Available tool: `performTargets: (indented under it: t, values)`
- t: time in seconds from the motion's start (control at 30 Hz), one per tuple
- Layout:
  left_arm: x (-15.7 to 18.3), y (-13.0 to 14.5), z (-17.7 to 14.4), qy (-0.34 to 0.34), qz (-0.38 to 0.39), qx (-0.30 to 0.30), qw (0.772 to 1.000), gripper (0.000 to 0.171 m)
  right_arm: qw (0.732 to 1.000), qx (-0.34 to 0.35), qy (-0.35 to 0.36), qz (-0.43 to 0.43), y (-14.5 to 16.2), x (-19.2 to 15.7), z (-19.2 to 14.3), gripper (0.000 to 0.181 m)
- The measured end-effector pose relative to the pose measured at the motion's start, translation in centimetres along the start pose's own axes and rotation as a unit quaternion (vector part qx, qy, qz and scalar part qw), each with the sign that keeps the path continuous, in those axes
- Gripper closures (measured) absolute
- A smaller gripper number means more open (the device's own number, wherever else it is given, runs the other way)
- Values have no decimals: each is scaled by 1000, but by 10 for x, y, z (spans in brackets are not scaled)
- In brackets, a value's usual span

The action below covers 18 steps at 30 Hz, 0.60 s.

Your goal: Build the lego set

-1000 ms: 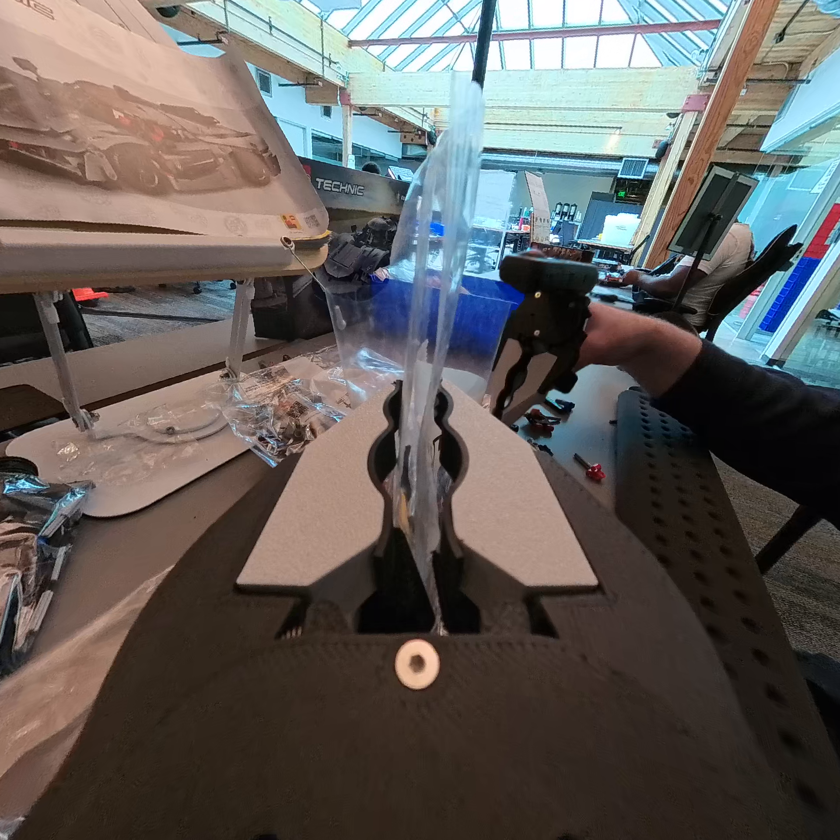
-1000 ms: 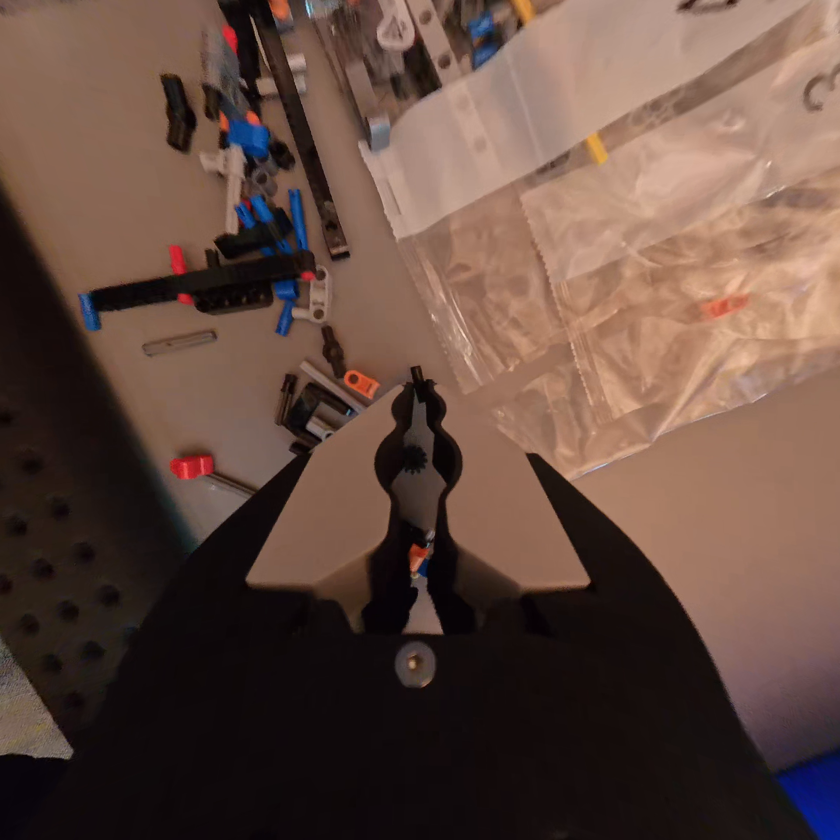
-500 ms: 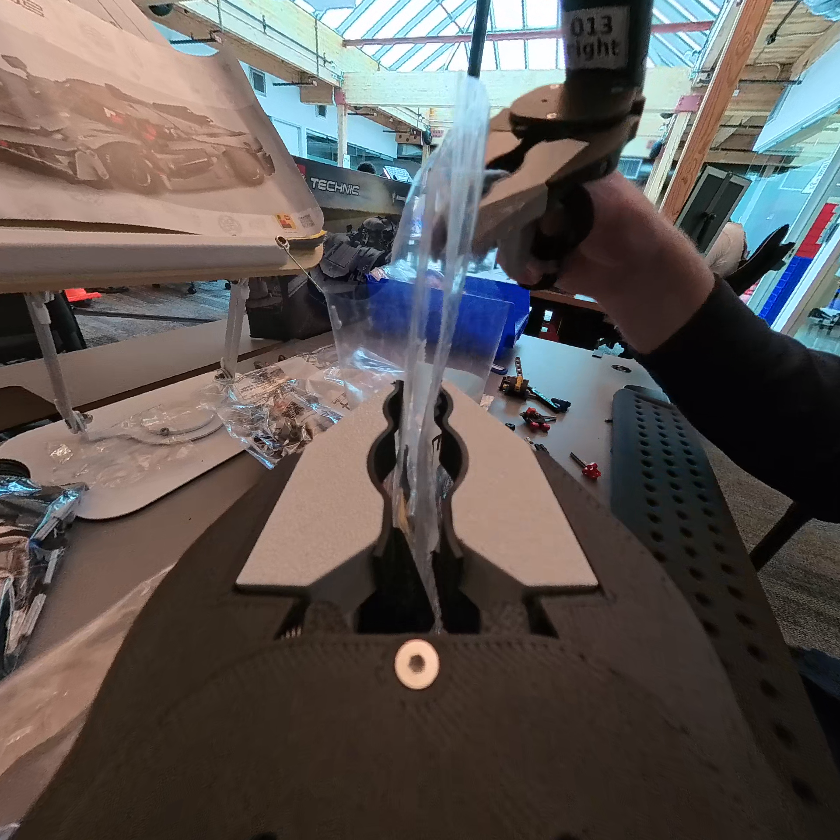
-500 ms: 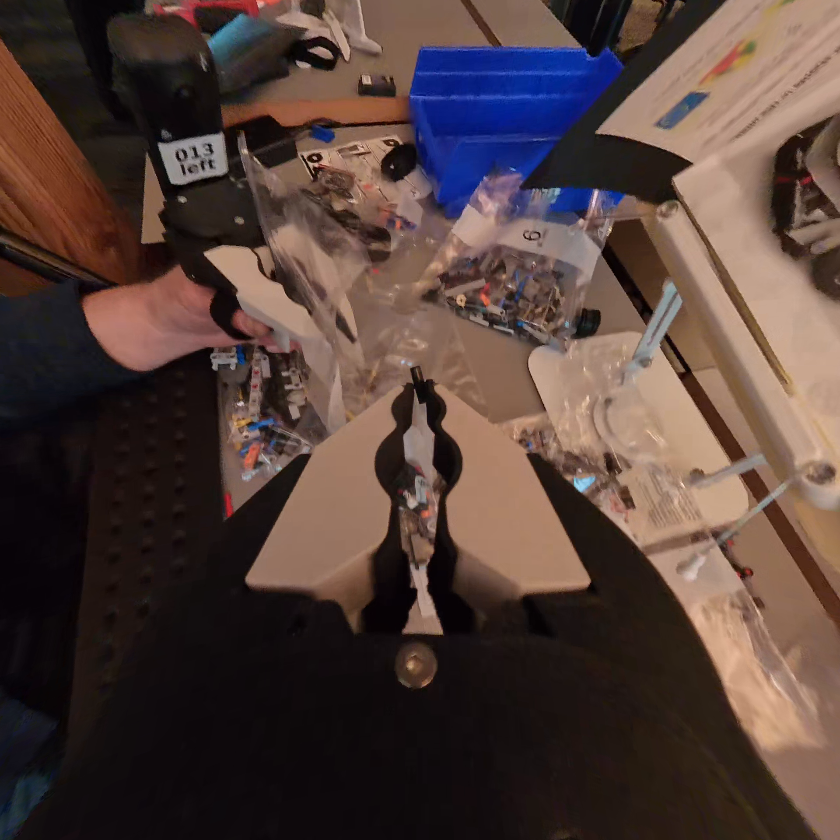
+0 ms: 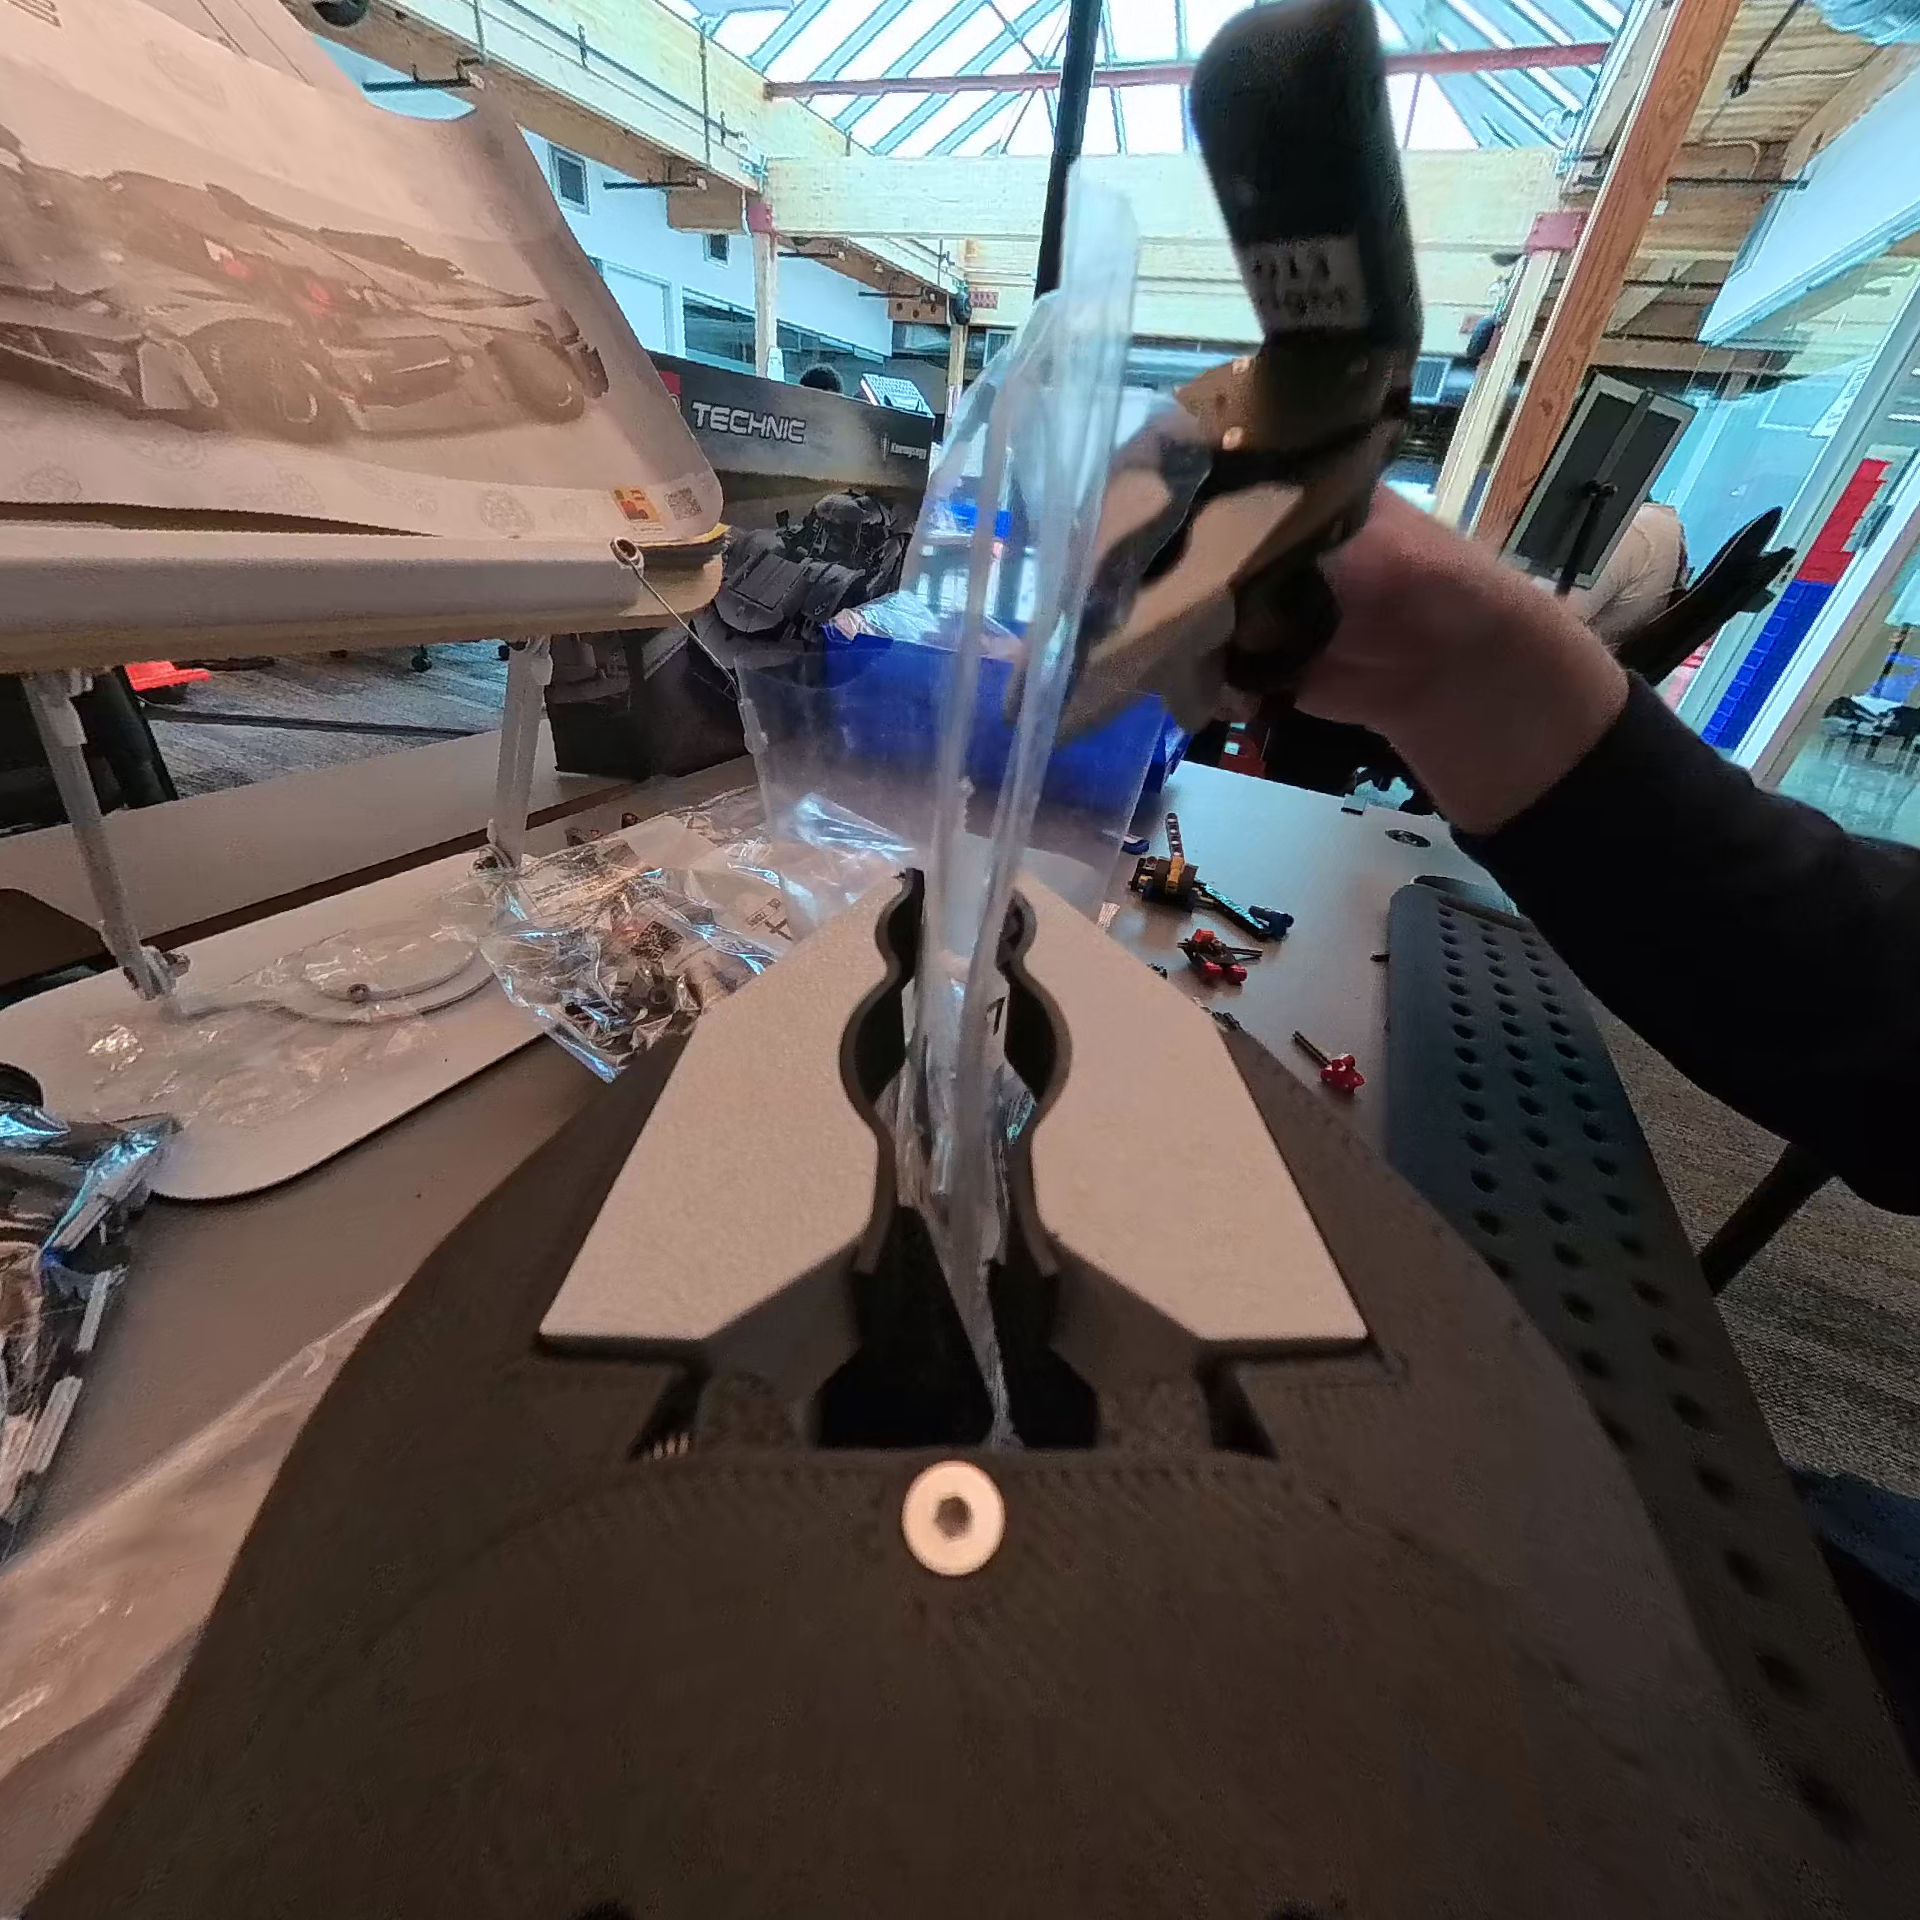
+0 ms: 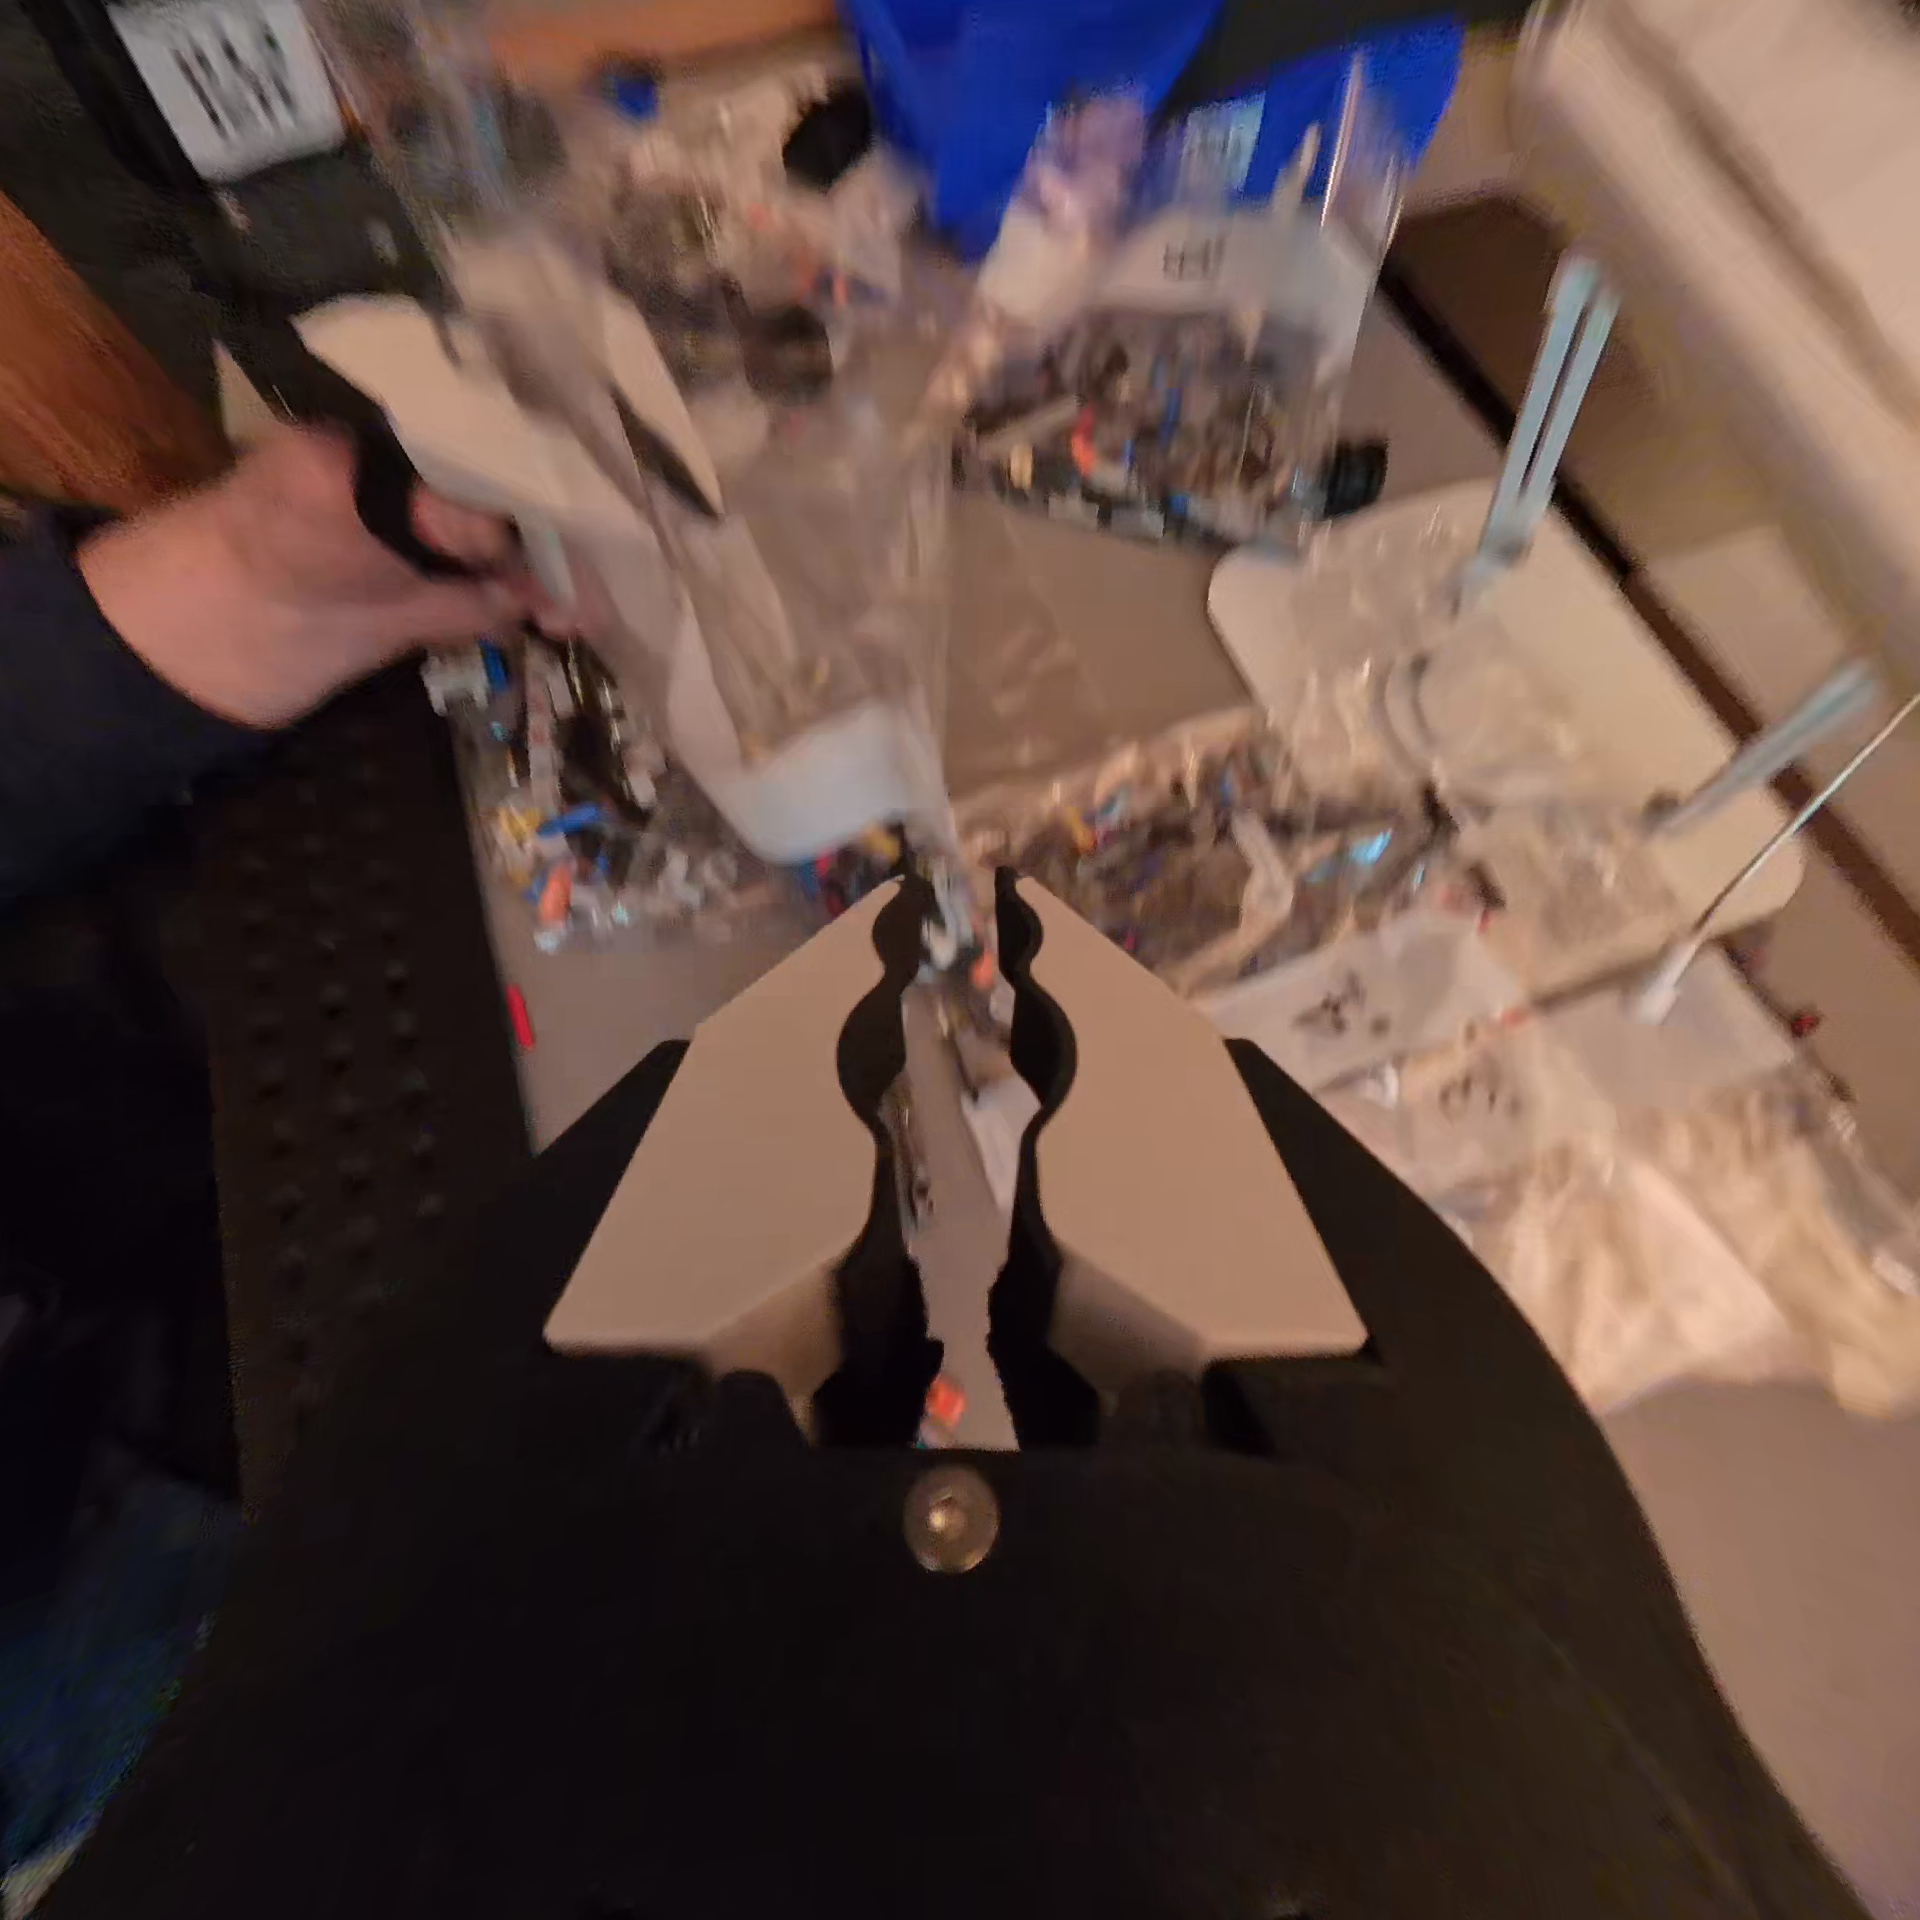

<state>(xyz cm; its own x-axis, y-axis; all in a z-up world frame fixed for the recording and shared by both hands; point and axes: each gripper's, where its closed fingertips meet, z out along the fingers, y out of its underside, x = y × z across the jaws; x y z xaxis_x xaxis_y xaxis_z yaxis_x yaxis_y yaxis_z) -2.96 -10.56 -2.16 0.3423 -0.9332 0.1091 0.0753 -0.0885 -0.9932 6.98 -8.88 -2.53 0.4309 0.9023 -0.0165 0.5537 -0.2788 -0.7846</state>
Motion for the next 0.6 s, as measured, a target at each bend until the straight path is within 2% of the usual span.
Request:
performTargets:
  t: [0.17,0.3,0.4,0.6]
  values:
    - [-1,1,0,-2,-1,-1,1000,160,990,-139,-11,11,91,-4,22,167]
    - [-2,3,1,-5,-2,-4,1000,159,978,-207,-16,16,144,-8,24,168]
    - [-3,3,1,-6,-2,-6,1000,159,976,-218,-19,22,162,-6,18,167]
    - [-4,4,1,-9,-3,-7,1000,159,971,-232,-46,21,179,-15,16,164]
